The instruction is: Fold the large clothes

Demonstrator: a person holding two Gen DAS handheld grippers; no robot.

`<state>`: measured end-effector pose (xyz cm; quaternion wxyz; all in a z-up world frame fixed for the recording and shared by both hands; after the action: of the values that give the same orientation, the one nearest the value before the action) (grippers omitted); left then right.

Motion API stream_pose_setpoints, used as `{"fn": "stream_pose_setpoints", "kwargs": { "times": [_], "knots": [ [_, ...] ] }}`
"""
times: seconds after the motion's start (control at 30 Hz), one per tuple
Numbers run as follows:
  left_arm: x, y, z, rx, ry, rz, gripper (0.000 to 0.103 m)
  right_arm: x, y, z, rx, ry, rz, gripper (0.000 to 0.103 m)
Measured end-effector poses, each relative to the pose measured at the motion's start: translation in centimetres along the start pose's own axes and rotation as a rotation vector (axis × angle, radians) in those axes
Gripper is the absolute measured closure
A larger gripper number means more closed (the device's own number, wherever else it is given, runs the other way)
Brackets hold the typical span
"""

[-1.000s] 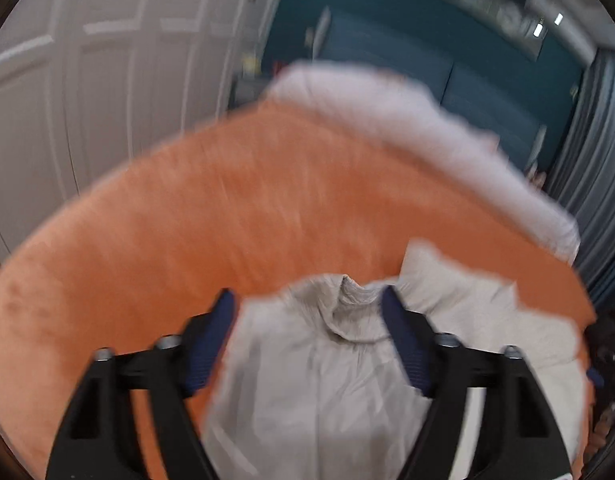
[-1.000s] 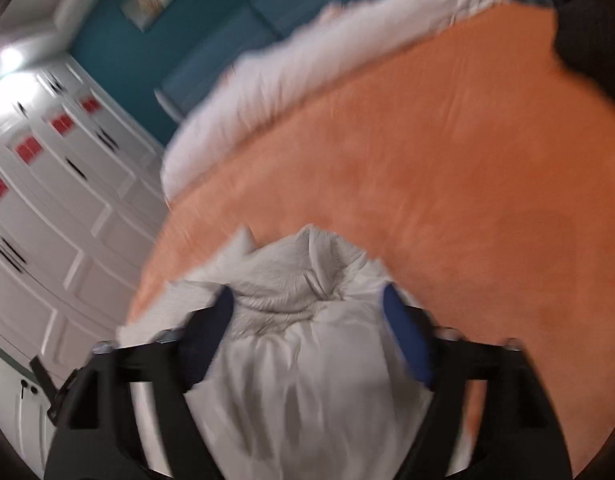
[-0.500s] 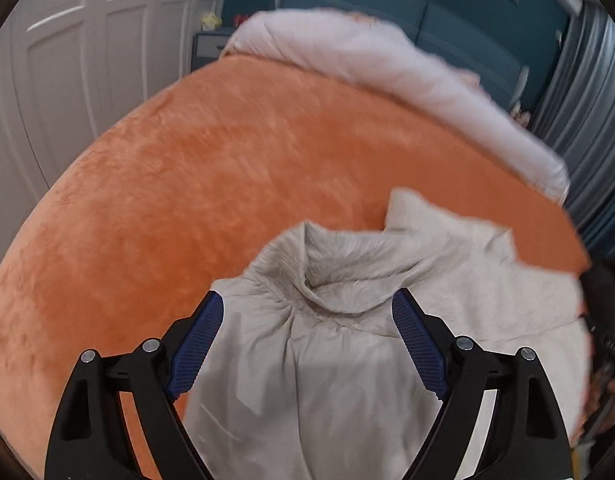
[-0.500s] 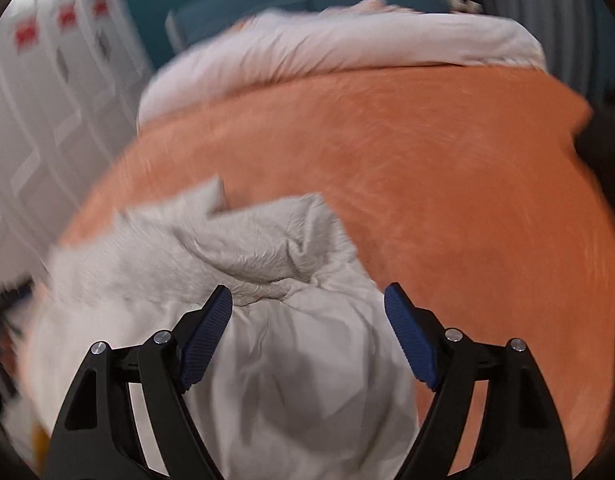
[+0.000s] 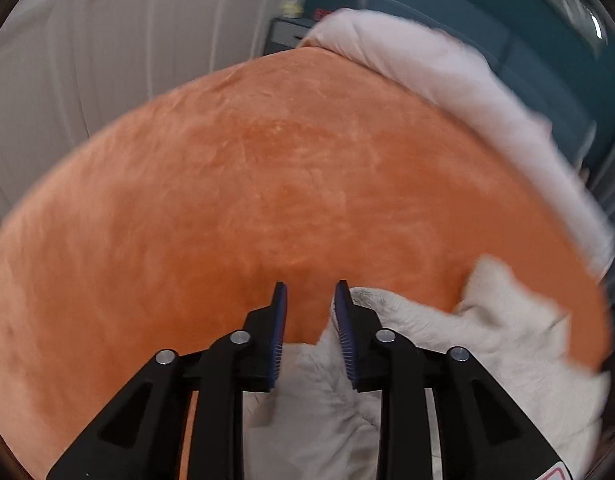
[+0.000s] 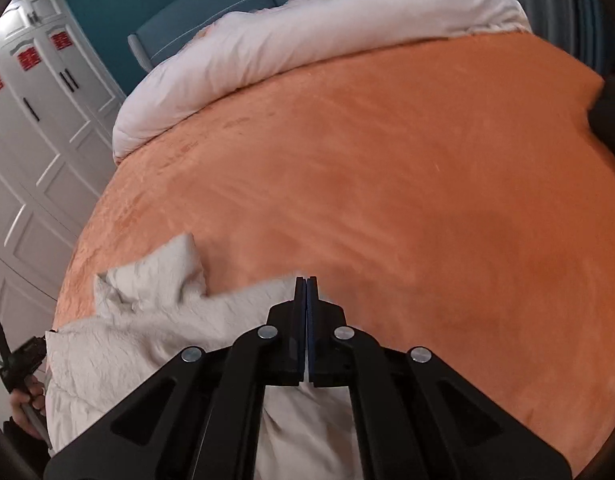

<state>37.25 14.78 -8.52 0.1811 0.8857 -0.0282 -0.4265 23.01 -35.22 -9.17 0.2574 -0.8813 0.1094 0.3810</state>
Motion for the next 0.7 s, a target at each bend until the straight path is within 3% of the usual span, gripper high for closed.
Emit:
{"fn": "stream_pose_setpoints", "kwargs": {
  "times": [0.07,0.13,0.2,0.27,0.37,0.5,0.6,0.7],
  "knots": [
    [-2.7,0.3,0.1,0.018,0.063,0.052,0.079,-2.3,-0.4,1.3,-0.025,0.040,-0.042,0.102],
    [-5.5,1.6,0.9,0.117,0.095,0.097,0.078,-4.1,-0.9,2.7,-0.070,0.055,-0.092,0.102],
    [-6.7,3.2,2.2,0.224,0.083,0.122,0.071,-4.6,-1.5,4.3,-0.108,0.022,-0.125,0.102],
    [-6.2,4.4,3.4,0.294,0.041,0.123,0.070,-3.8,-2.2,5.3,-0.153,-0.026,-0.115,0.102],
    [-3.5,5.8,4.7,0.333,-0.014,0.078,0.069,-1.0,-3.4,5.5,-0.204,-0.079,-0.075,0.102],
    [0.9,5.6,4.1,0.267,-0.049,-0.009,0.069,2.7,-4.9,3.2,-0.216,-0.112,-0.028,0.103],
    [2.7,4.8,3.8,0.278,-0.028,-0.097,0.068,4.8,-3.8,1.6,-0.196,-0.098,0.040,0.103],
    [4.5,4.0,4.2,0.291,-0.036,-0.109,0.065,7.0,-1.2,1.8,-0.100,-0.110,0.038,0.103]
  ]
}}
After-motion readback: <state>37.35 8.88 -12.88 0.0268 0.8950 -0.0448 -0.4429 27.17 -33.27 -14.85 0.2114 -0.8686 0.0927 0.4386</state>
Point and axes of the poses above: each gripper's, at about its wrist camera, not at the fingertips, and x roughly the way its jaws point, y to its right, z to its underside, the point moved 4 cm from there along x, roughly the way its jaws point, and after that the axes turned 1 degree about -x, right-handed, at the moved point
